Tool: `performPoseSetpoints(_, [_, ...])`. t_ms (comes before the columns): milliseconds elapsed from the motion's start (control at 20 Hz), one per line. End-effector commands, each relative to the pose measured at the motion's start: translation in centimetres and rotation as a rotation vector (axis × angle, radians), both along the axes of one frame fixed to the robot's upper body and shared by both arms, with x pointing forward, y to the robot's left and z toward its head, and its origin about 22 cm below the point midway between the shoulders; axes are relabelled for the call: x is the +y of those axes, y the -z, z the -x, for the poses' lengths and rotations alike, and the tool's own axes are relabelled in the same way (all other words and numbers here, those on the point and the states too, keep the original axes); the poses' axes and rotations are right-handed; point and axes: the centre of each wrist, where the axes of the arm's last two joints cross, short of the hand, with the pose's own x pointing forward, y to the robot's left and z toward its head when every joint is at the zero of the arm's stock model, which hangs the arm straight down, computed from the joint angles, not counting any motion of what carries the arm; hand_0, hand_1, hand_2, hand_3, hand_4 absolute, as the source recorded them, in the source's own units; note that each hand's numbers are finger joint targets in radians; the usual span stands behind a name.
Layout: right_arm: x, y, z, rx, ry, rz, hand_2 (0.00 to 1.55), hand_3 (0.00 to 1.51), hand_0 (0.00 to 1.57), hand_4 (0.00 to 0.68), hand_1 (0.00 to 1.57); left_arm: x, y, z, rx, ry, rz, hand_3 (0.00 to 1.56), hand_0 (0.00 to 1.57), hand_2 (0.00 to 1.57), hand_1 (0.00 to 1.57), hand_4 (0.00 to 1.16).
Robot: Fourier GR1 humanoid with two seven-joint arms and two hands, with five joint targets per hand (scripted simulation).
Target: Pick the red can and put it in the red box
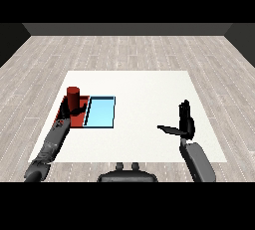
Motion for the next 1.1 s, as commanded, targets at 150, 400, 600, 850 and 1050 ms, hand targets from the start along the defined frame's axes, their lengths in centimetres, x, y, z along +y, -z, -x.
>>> performPoseSetpoints(150, [1.0,1.8,-1.9,0.027,0.003,0.005,0.00,0.00,0.00,0.000,0.00,1.0,2.5,-1.2,0.165,-0.095,-0.047,1.50,1.57,1.56,1.57,1.05])
performPoseSetpoints(400, [-0.2,2.8,-2.6,0.057,0.009,-0.016,0.00,0.00,0.00,0.000,0.00,2.0,4.2,0.1,0.366,-0.189,-0.062,0.49,0.69,0.72,0.69,0.74])
performPoseSetpoints(600, [0.6,3.5,-3.8,0.054,0.003,-0.001,0.00,0.00,0.00,0.000,0.00,1.0,6.7,1.9,0.454,-0.238,-0.028,0.49,0.83,0.80,0.83,0.79])
performPoseSetpoints(850, [0.6,2.7,-3.4,0.017,0.026,-0.036,0.00,0.00,0.00,0.000,0.00,4.6,5.0,2.0,0.459,-0.356,0.070,0.00,1.28,1.17,1.28,0.70])
performPoseSetpoints(1050, [0.4,3.5,-3.5,0.017,0.033,-0.035,0.00,0.00,0.00,0.000,0.00,5.3,4.1,1.7,0.573,-0.285,0.092,0.00,0.00,0.00,0.00,0.00])
